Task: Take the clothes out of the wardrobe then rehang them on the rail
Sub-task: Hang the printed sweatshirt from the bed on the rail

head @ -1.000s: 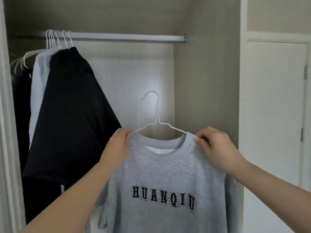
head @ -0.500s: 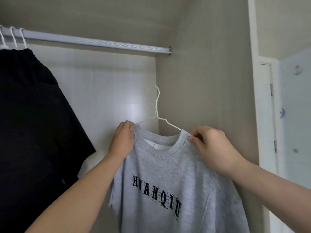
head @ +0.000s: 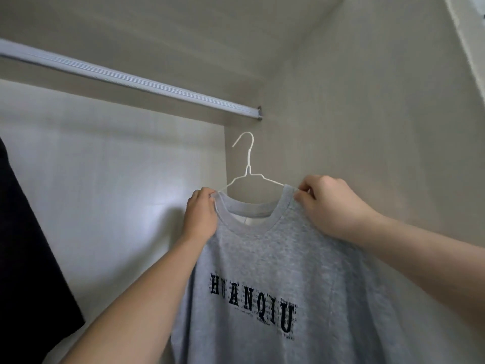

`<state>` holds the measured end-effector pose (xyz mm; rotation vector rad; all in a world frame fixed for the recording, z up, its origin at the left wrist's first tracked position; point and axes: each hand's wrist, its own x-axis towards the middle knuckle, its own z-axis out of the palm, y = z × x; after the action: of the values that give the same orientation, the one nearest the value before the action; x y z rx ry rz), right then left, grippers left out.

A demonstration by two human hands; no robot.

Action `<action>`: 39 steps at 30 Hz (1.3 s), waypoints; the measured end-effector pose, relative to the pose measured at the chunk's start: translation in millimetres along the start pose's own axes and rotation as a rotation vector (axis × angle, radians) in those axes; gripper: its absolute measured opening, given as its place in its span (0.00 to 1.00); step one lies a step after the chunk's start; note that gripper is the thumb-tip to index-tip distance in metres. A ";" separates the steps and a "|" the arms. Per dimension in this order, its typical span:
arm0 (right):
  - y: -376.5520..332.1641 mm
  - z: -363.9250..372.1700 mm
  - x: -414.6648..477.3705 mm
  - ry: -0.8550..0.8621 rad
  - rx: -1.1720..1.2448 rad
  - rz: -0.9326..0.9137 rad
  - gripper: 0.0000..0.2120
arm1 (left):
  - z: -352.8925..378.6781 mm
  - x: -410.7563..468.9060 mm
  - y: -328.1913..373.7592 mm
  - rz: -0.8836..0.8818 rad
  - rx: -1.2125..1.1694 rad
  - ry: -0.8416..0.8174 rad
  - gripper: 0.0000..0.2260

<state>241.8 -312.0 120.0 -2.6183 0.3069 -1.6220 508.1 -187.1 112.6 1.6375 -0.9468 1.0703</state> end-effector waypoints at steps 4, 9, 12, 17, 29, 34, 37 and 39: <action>-21.5 7.4 45.8 0.036 -0.053 0.015 0.09 | 8.9 41.3 -14.9 -0.006 -0.014 0.048 0.09; -36.6 10.1 82.8 0.122 -0.098 0.007 0.10 | 15.2 91.4 -21.8 0.010 -0.043 0.104 0.12; -29.7 14.7 78.7 0.157 -0.124 0.002 0.09 | 22.7 106.3 -18.1 0.088 -0.095 0.110 0.13; -21.7 2.1 76.9 0.221 -0.165 -0.025 0.08 | 36.9 114.7 -7.3 0.093 -0.223 0.134 0.11; -31.4 -33.6 105.7 0.241 -0.232 0.068 0.07 | 50.4 139.6 23.7 -0.001 -0.323 -0.010 0.14; -27.7 -19.8 114.7 0.124 -0.242 0.152 0.09 | 68.3 133.6 13.9 -0.077 -0.272 -0.181 0.20; -22.5 -12.3 111.9 0.092 -0.242 0.177 0.09 | 79.8 121.7 8.5 -0.076 -0.288 -0.233 0.22; -22.6 -9.6 109.6 0.099 -0.293 0.154 0.09 | 83.8 115.3 7.7 -0.063 -0.320 -0.220 0.25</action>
<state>283.8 -310.3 224.1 -2.6334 0.7877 -1.7755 556.9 -281.9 207.5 1.5247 -1.1381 0.6642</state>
